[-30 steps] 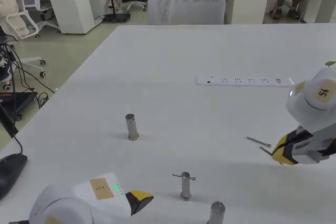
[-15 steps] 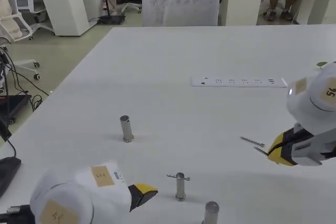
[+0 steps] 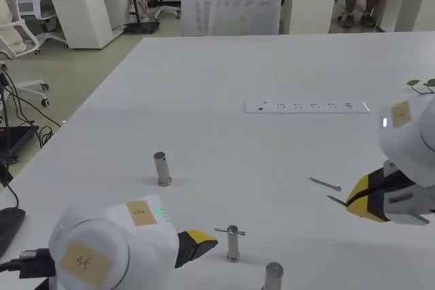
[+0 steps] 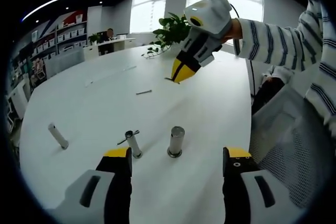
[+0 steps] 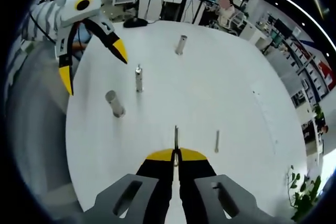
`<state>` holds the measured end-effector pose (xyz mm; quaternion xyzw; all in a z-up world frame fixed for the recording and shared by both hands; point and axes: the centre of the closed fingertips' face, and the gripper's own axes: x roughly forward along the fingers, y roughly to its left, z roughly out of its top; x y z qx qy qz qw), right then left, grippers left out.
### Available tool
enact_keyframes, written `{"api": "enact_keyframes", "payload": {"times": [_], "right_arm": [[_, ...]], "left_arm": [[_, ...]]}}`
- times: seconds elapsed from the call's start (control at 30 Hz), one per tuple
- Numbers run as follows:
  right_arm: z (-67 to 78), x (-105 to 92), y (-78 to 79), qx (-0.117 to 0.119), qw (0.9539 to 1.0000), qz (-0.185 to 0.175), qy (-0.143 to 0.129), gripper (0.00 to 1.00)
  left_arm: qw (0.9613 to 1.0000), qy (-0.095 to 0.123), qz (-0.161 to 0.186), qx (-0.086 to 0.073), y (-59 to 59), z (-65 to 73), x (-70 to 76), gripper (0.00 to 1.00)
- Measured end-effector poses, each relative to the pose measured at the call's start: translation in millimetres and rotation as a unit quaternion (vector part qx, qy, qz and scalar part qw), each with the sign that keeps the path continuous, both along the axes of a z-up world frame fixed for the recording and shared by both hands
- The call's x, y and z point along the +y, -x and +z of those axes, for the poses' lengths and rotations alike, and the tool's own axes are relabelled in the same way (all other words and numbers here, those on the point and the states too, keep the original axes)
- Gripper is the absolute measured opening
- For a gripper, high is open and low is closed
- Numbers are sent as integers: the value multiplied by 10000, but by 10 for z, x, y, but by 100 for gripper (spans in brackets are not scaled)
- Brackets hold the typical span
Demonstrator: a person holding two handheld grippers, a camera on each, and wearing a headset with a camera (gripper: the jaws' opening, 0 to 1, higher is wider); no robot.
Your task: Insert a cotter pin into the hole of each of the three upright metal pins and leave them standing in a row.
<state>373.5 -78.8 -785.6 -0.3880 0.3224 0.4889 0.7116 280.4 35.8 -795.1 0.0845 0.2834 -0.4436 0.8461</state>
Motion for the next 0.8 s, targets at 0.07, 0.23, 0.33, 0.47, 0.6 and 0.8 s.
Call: {"api": "enact_keyframes", "payload": {"times": [0.07,0.23,0.33,0.47,0.6,0.8], "right_arm": [[26,3,28,-10,10000,10,-18,3],[46,27,112,-46,9999,104,-6,3],[51,57,187,-60,9998,164,-16,3],[56,105,273,-70,9997,200,-77,3],[56,136,344,-82,9996,251,-93,3],[35,167,411,-130,9994,254,-178,3]], "left_arm": [[10000,36,-10,13,-8,8,-24,68],[9998,142,-51,91,-13,27,-92,61],[9995,270,-66,167,-17,60,-141,55],[9990,361,-99,252,-37,90,-201,49],[9988,411,-108,236,-80,127,-246,43],[9985,452,-171,261,-133,161,-330,39]]}}
